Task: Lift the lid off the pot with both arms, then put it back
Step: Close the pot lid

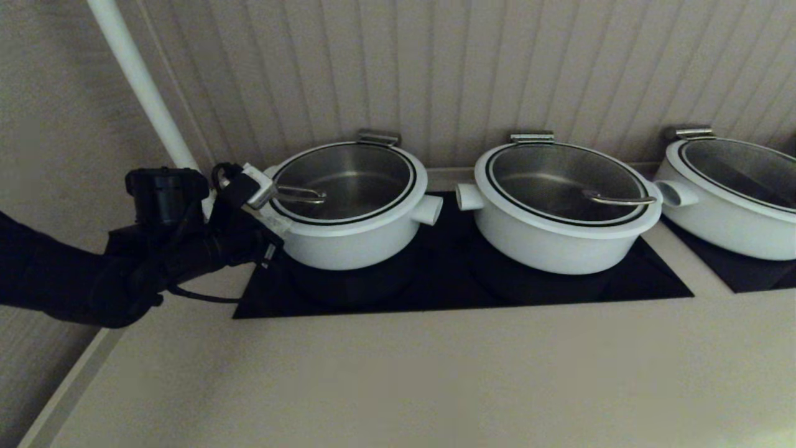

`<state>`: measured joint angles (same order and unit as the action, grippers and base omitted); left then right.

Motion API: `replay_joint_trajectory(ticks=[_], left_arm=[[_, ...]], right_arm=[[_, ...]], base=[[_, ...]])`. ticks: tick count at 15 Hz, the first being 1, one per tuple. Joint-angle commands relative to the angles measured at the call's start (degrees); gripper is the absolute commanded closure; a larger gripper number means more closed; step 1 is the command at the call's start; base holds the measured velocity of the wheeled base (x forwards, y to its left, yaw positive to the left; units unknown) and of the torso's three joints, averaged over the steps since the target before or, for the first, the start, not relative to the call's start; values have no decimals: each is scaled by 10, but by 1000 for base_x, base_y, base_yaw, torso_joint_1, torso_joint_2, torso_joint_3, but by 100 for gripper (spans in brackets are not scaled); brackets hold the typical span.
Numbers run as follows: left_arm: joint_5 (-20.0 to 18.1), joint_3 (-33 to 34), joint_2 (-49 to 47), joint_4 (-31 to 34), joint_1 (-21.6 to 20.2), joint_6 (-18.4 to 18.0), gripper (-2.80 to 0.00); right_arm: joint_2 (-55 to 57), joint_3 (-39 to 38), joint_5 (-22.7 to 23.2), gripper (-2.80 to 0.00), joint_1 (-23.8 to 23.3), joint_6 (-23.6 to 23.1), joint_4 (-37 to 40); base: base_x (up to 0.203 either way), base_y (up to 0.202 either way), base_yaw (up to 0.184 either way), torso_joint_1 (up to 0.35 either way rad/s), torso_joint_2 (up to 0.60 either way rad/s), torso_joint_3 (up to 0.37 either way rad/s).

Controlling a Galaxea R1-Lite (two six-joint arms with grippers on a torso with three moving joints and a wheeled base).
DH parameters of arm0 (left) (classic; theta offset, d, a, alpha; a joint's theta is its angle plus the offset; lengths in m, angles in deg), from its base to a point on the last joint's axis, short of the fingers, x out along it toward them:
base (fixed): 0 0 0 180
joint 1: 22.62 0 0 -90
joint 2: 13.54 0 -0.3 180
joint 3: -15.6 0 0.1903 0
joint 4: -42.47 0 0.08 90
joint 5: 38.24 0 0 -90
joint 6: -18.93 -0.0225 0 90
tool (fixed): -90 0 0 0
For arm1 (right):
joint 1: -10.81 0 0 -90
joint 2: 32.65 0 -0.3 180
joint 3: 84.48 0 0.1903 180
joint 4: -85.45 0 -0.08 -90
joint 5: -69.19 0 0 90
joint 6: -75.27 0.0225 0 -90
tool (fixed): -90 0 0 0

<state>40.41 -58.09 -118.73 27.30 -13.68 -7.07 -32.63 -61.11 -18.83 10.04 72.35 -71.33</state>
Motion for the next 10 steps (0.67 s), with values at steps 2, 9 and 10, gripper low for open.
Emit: replay_joint_trajectory(ticks=[2,9,10], left_arm=[[1,2,31,-11,29,-1,0],[0,6,77,-11,94,-18,0],[-2,6,81,-11,95,-31,0]], right_arm=[[0,0,0,0,1,0,0],[0,0,0,0,0,0,0],[0,0,0,0,1,0,0]], base=[[0,0,0,0,0,0],[0,0,0,0,0,0],[0,0,0,0,0,0]])
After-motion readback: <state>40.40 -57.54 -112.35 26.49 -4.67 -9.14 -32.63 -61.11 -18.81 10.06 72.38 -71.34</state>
